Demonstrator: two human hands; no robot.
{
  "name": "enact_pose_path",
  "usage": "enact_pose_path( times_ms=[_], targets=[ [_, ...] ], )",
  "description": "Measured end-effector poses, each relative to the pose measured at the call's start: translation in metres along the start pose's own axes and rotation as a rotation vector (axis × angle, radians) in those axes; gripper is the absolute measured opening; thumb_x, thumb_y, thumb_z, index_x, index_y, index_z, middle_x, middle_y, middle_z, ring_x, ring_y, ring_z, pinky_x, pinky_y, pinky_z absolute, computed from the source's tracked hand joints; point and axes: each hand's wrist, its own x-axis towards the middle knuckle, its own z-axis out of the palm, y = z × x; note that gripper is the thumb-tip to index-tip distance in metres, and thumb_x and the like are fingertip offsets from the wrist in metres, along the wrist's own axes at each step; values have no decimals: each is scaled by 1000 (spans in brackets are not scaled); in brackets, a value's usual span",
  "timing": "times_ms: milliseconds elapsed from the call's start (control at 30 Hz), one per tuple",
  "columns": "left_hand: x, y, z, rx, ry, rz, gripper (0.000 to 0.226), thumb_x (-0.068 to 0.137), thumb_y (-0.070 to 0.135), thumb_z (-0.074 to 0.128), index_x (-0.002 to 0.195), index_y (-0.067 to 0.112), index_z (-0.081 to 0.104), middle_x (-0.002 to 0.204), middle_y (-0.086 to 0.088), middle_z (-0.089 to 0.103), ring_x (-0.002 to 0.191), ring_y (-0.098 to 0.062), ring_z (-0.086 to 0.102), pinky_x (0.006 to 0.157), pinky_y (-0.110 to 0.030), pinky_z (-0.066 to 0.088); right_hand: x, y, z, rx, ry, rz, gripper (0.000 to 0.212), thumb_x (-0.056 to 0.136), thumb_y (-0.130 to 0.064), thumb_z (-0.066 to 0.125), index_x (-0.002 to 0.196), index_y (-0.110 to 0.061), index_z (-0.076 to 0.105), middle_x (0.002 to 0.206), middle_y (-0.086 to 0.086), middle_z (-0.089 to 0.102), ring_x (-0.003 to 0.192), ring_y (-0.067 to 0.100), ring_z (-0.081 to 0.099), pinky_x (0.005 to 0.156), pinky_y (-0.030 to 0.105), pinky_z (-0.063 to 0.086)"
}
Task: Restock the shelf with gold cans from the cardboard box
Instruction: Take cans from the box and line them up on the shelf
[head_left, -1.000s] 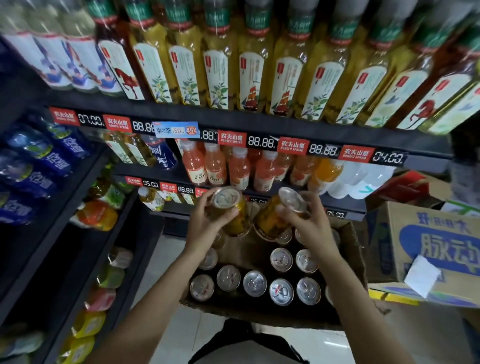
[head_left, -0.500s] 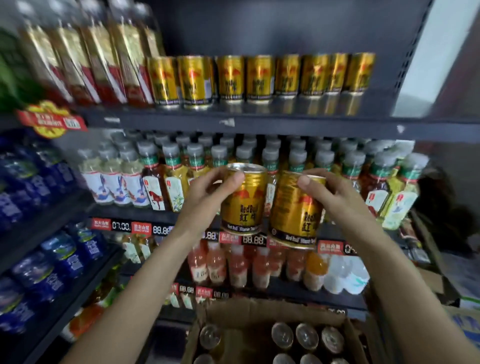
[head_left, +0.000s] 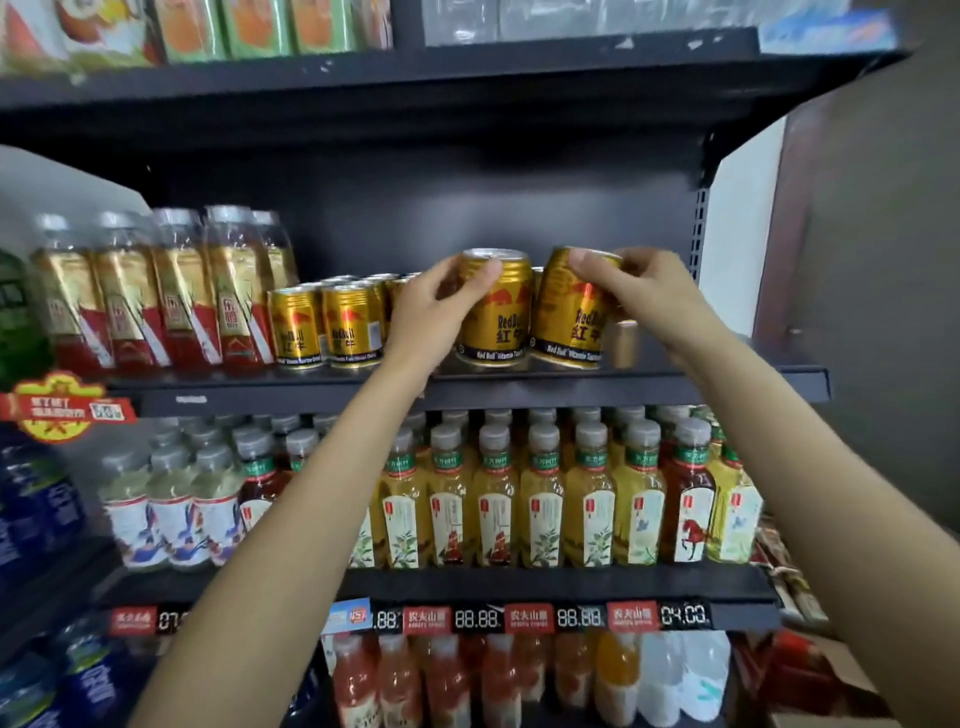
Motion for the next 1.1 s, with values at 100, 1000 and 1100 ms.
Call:
enact_pose_path(
  times_ms=[100,1000,1100],
  targets=[
    [18,-15,18,-16,22,-51,66,75,62,62,126,20,58,124,4,62,114,-12,57,101,-39,45,23,13,4,-131,73,4,72,59,-71,67,100,-12,66,95,5,70,90,21,66,81,37,55],
    [70,-58,55,744,-121,281,74,69,49,76,130,21,45,135,-3,41,127,-20,38,101,-32,34,61,82,10,-484,40,32,87,62,-57,76,127,-11,41,118,8,62,106,26,61,88,46,52],
    [83,-68,52,761,-186,308,74,71,49,74,133,21,44,137,-1,42,129,-19,38,102,-33,34,73,88,13,-440,15,61,81,67,-50,77,129,-10,43,115,9,63,105,25,60,88,41,52]
  ],
)
